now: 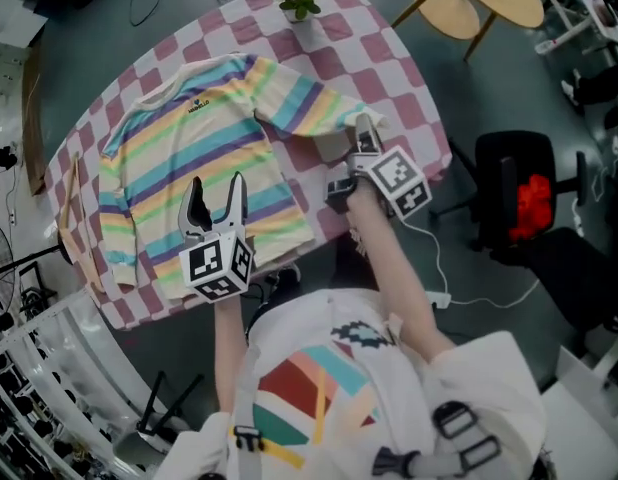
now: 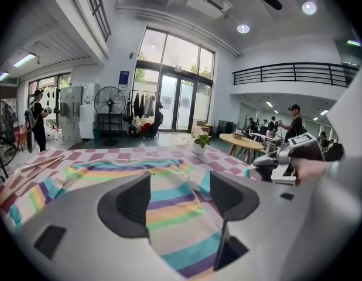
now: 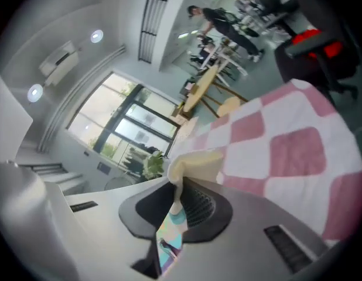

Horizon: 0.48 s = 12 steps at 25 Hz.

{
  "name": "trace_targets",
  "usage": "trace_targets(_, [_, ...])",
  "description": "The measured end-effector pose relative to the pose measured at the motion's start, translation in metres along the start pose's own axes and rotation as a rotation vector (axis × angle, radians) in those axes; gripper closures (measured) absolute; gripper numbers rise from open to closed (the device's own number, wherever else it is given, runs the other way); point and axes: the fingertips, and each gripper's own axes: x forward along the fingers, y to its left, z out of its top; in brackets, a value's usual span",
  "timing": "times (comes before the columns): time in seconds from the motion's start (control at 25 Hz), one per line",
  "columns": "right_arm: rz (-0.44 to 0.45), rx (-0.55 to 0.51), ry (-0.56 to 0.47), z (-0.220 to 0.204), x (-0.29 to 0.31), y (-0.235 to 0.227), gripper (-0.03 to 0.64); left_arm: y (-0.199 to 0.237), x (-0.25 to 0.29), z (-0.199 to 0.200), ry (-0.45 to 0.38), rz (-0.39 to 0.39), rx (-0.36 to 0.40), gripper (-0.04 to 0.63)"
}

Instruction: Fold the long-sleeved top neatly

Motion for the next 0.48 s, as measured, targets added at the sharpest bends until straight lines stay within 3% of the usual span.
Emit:
trace_targets(0.12, [0.081,-0.205,0.034,-0.004,0.029,0.065,0.581,0.018,-0.013,-0.003,-0.020,0.039,-0.038,0.296])
trace_targets(0.28, [0.199,-0.402,0.064,-0.034,0.055,0.154,0.583,0.059,-0.042,-0.011,-0.040,0.104,-0.092,0.296])
trace_targets(0.48, [0.397,-0.657,0.137,-0.114,0.082,0.269,0.583,0.130,-0.093,-0.032,-0.094,0.276,-0.214,0.296])
